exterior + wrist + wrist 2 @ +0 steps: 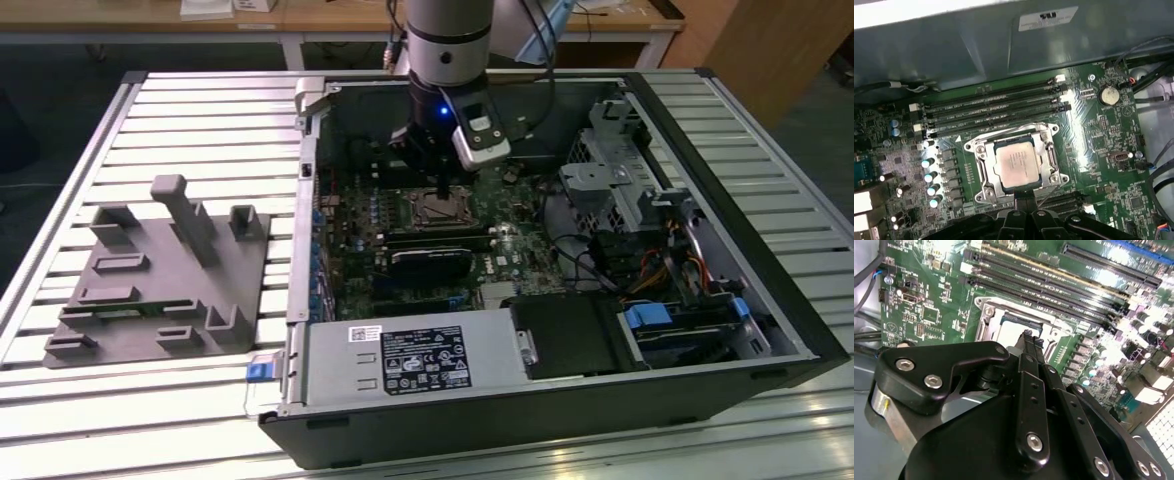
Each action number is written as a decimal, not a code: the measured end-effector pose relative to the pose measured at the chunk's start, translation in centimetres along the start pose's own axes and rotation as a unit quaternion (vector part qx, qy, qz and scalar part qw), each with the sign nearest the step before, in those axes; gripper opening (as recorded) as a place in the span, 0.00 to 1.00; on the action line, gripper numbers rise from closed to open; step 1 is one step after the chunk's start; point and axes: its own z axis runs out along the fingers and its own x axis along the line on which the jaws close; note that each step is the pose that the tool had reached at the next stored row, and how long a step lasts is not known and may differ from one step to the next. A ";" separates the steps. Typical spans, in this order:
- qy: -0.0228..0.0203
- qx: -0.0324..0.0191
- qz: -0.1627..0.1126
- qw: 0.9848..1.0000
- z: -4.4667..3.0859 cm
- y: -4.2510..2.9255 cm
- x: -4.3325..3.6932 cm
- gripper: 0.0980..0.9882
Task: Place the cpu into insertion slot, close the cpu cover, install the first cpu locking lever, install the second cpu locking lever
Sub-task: 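Install the second cpu locking lever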
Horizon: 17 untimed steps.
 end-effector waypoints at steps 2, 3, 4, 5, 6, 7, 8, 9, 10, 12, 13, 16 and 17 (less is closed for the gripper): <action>0.000 0.000 0.000 1.000 -0.01 -0.27 -0.06 0.01; 0.000 0.000 0.000 1.000 0.01 -0.41 -0.07 0.01; 0.000 0.000 0.000 1.000 0.03 -0.57 -0.06 0.01; 0.000 0.000 0.000 1.000 0.06 -0.75 -0.05 0.01; 0.000 0.000 0.000 1.000 0.09 -0.92 -0.04 0.01; 0.000 0.000 0.000 1.000 0.11 -1.09 -0.02 0.01; 0.000 0.000 0.000 1.000 0.14 -1.24 -0.01 0.01; 0.000 0.000 0.000 1.000 0.19 -1.40 0.01 0.01; 0.000 0.000 0.000 1.000 0.24 -1.53 0.03 0.01; 0.000 0.000 0.000 1.000 0.34 -1.78 0.11 0.01; 0.000 0.000 0.000 1.000 0.41 -1.89 0.15 0.01; 0.000 0.000 0.000 1.000 0.69 -2.20 0.29 0.01; 0.000 0.000 0.000 1.000 0.79 -2.31 0.33 0.01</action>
